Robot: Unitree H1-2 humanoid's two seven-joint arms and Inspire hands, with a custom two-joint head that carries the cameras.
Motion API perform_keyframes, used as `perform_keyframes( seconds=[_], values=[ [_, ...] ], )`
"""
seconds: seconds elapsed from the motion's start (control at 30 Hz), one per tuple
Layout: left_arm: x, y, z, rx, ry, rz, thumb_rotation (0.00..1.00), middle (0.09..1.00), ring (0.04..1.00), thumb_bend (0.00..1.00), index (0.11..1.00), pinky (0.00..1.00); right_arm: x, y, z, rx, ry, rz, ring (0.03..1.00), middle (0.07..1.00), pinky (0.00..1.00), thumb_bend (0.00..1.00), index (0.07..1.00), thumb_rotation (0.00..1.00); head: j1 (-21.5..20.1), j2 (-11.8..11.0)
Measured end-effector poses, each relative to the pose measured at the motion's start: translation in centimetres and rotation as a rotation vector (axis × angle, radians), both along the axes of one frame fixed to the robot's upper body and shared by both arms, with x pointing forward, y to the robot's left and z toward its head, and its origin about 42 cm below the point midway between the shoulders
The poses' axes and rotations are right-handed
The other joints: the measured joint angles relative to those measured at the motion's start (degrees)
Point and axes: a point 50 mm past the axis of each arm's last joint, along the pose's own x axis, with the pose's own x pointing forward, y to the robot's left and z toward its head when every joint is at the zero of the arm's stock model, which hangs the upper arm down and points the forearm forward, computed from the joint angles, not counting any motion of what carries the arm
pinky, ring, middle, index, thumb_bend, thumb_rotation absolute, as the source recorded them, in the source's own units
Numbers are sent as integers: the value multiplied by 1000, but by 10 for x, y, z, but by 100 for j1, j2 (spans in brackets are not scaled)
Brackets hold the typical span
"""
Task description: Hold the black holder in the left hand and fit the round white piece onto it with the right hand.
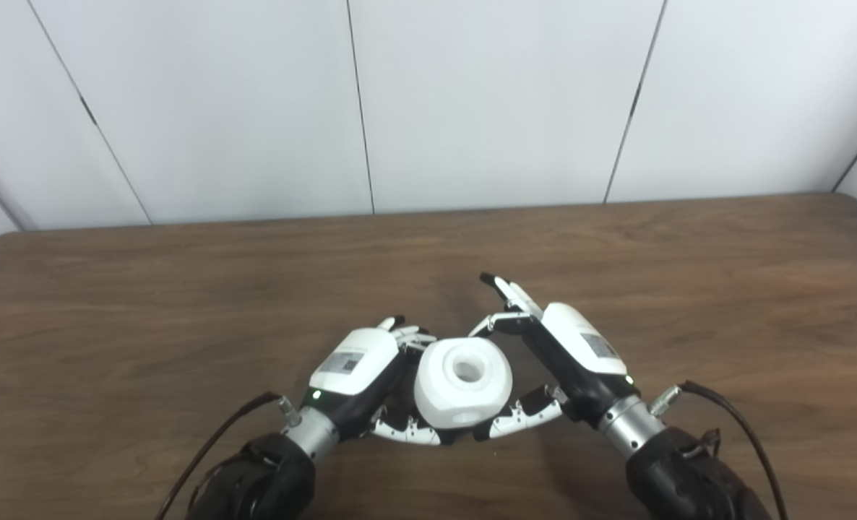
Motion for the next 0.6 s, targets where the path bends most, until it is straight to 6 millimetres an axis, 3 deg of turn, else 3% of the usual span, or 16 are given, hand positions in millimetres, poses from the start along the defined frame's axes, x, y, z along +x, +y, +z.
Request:
perform_keyframes(
  seconds=[0.6],
  values=[
    [-2, 1, 0, 0, 3, -1, 51, 825, 899, 517, 480, 1000, 3, -20, 7, -64, -10, -6, 1000, 999, 954, 503, 481, 139, -79, -61]
  ],
)
